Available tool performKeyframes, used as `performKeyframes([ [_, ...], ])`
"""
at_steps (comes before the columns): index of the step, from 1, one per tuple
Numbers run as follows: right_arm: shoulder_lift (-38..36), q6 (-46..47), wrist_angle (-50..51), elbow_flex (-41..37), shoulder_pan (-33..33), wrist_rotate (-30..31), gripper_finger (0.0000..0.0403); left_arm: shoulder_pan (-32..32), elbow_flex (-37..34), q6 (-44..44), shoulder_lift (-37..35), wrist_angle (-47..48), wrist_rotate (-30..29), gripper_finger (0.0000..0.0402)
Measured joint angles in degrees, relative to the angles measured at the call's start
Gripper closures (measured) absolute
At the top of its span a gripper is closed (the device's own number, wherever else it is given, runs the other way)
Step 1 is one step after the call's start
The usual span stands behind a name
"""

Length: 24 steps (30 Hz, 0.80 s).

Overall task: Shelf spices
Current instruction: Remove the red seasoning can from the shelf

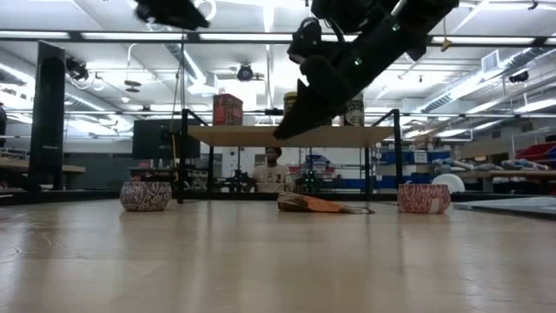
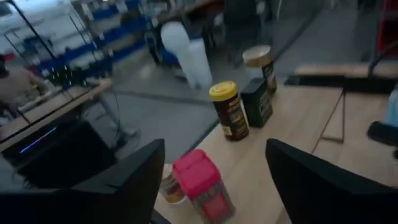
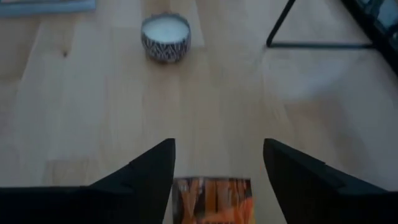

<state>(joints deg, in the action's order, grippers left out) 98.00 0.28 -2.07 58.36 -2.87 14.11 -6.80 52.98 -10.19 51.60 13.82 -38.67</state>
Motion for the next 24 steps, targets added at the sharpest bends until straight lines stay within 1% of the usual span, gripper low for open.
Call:
performKeyframes([
  [3, 0.0, -0.4, -0.2, 0.5, 0.0, 0.0, 0.0161, -3.9, 12.1, 1.8, 10.0, 10.2, 3.6, 0.0094],
  [7, 0.0, -0.4, -0.3, 0.6, -0.2, 0.0, 0.0172, -10.1, 30.1, 7.7, 23.7, 29.9, 7.2, 0.0089],
  [8, 0.0, -0.4, -0.3, 0.6, -0.3, 0.0, 0.0176, -11.9, 34.6, 9.8, 26.8, 35.1, 8.9, 0.0089],
  [10, 0.0, -0.4, -0.7, 0.6, -0.5, 0.0, 0.0182, -15.8, 43.0, 12.4, 32.4, 44.2, 15.0, 0.0089],
  [12, 0.0, -0.1, -1.4, 0.6, -0.8, 0.7, 0.0187, -19.5, 49.9, 13.3, 37.1, 49.8, 21.5, 0.0089],
  [13, 0.0, -0.1, -1.8, 0.6, -0.9, 1.0, 0.0189, -21.0, 52.9, 13.2, 39.1, 52.5, 23.9, 0.0089],
  [17, 0.0, -0.4, -3.3, 0.6, -1.6, 1.1, 0.019, -25.6, 62.7, 12.3, 46.0, 62.1, 30.3, 0.0089],
  [19, 0.0, -0.5, -4.1, 0.6, -1.6, 1.1, 0.019, -27.3, 65.7, 12.5, 48.8, 65.1, 35.5, 0.0089],
  [20, 0.0, -0.5, -4.4, 0.6, -1.6, 1.1, 0.019, -27.7, 66.8, 13.1, 50.1, 65.8, 37.1, 0.0089],
  [24, 0.0, -0.5, -4.8, 0.6, -1.6, 0.8, 0.0192, -28.2, 70.6, 14.0, 55.3, 70.9, 38.4, 0.0089],
])
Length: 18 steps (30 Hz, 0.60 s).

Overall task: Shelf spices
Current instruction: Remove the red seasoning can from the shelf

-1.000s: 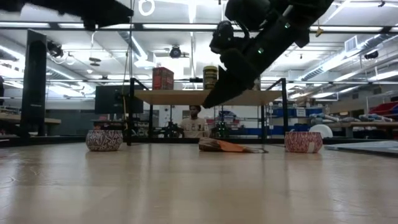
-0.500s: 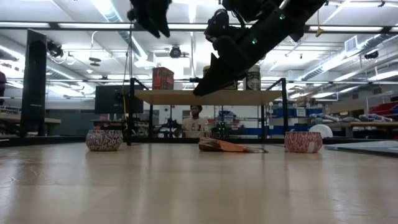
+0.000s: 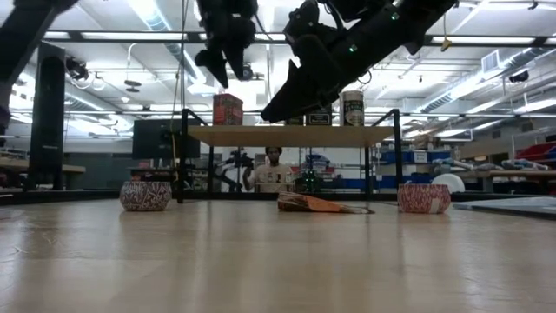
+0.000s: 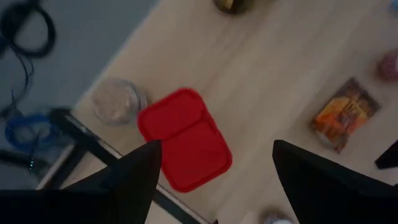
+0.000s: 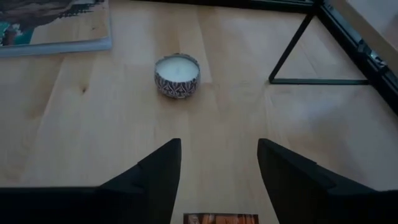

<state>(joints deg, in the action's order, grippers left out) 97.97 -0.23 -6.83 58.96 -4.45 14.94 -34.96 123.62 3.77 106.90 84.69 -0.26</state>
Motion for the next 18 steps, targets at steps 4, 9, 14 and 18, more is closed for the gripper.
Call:
performKeyframes([
  [4, 0.0, 0.0, 0.0, 0.0, 0.0, -0.1, 0.0192, 0.0, 1.6, 1.2, 2.4, 1.1, -0.6, 0.0088],
  [9, 0.0, 0.0, -0.3, 0.0, 0.0, -1.2, 0.0192, 0.0, 1.6, 1.5, 3.2, 3.4, -7.5, 0.0087],
  [14, 0.0, 0.0, -0.6, 0.0, 0.0, -1.7, 0.0192, -0.5, 1.6, 4.0, 3.1, 5.1, -6.6, 0.0087],
  [18, 0.0, 0.0, -0.5, 0.0, 0.0, -2.2, 0.0192, 0.0, 1.6, 5.6, 3.1, 4.3, -4.6, 0.0087],
])
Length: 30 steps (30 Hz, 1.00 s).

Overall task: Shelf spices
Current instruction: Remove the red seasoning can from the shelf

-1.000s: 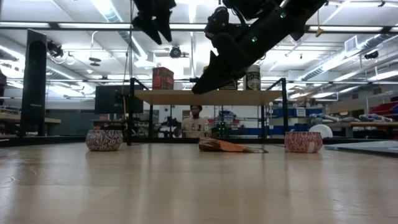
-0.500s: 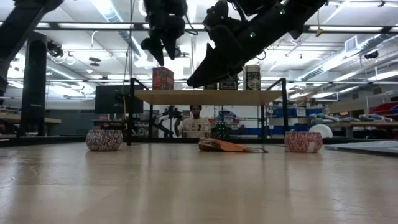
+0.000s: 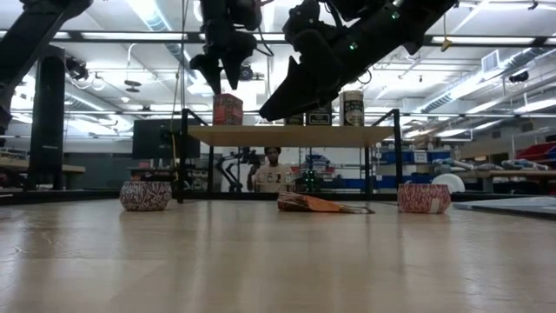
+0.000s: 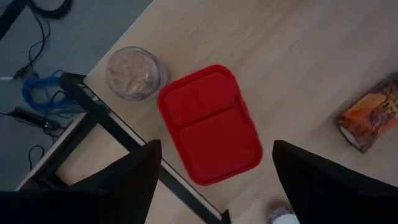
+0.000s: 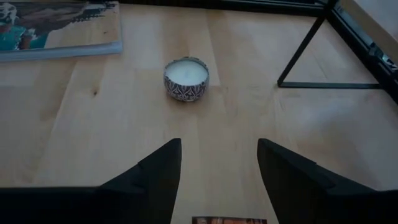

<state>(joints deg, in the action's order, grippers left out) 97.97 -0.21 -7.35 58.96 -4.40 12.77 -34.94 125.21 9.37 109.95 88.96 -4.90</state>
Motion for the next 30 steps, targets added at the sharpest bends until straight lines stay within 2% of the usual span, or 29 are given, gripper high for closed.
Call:
performKeyframes([
  [3, 0.0, 0.0, -0.1, 0.0, 0.0, -0.4, 0.0192, 0.6, 0.0, 1.2, 0.0, -0.3, -4.9, 0.0084],
  [5, 0.0, 0.0, -0.1, 0.0, 0.0, -0.5, 0.0192, 0.6, 0.0, 1.4, 0.0, -0.4, -6.0, 0.0085],
  [9, 0.0, 0.0, -0.2, 0.0, 0.0, -0.5, 0.0192, 0.5, 0.0, 1.2, 0.0, -1.8, 0.5, 0.0093],
  [11, 0.0, 0.0, -0.2, 0.0, 0.0, -0.5, 0.0192, 0.7, 0.0, 1.3, 0.0, -3.2, 1.8, 0.0095],
  [21, 0.0, -0.3, -0.3, 0.0, 0.0, -0.6, 0.0203, 0.6, -0.1, 2.9, 0.0, -3.5, 2.1, 0.0048],
  [30, 0.0, -0.4, -0.3, 0.0, 0.0, -1.2, 0.0219, 0.5, -0.3, 2.9, 0.2, -2.1, -0.9, 0.0043],
])
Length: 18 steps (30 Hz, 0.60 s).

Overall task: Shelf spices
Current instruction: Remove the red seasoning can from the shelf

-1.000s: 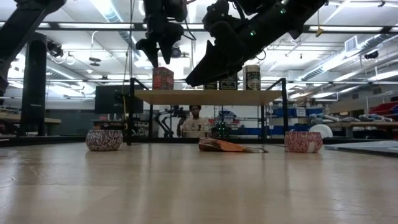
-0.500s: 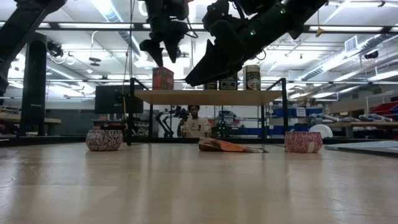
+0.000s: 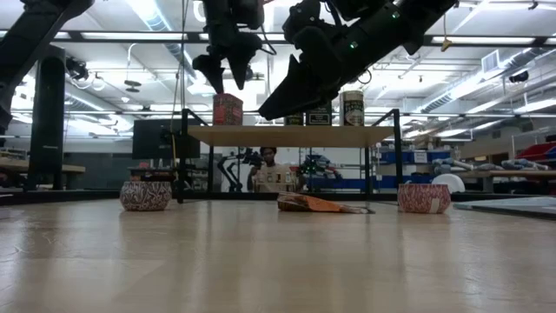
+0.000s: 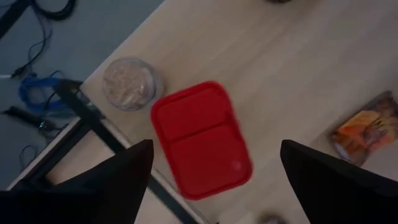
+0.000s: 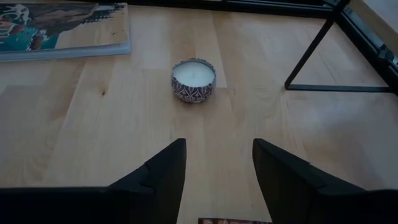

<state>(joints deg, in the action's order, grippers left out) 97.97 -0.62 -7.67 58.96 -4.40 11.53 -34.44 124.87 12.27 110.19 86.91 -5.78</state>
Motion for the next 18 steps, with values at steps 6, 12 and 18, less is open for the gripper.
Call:
performKeyframes([
  [6, 0.0, 0.0, -0.2, 0.0, 0.0, 0.0, 0.022, -0.1, -1.5, 0.2, 0.0, -0.3, -0.6, 0.0043],
  [12, 0.0, 0.0, -0.3, 0.0, 0.0, 0.0, 0.022, -0.1, -1.5, 1.5, 0.9, -1.9, -0.5, 0.0043],
  [18, 0.0, 0.0, -0.4, 0.0, 0.0, 0.0, 0.0221, 0.1, -1.5, 1.7, 4.0, -1.7, -0.4, 0.0043],
])
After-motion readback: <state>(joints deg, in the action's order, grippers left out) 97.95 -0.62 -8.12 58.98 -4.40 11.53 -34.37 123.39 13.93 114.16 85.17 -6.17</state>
